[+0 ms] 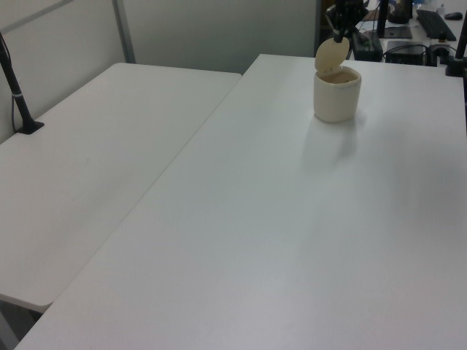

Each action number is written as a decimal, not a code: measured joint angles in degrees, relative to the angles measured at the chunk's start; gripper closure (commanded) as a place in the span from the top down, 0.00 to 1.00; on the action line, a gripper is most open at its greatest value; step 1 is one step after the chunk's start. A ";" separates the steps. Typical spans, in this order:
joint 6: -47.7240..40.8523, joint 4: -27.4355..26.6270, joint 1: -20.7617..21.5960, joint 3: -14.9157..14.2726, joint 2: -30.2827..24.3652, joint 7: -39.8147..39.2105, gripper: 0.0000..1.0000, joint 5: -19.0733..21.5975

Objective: Close the trash bin
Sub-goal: 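Lower the gripper beside the open lid of the bin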

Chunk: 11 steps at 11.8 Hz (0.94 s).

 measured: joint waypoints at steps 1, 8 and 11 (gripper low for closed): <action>2.16 0.00 -0.72 -0.03 0.43 0.41 0.00 0.00; 12.98 0.16 -2.34 -2.74 2.04 2.14 0.00 -3.65; 15.26 1.94 -2.17 -2.72 7.19 4.07 0.00 -5.08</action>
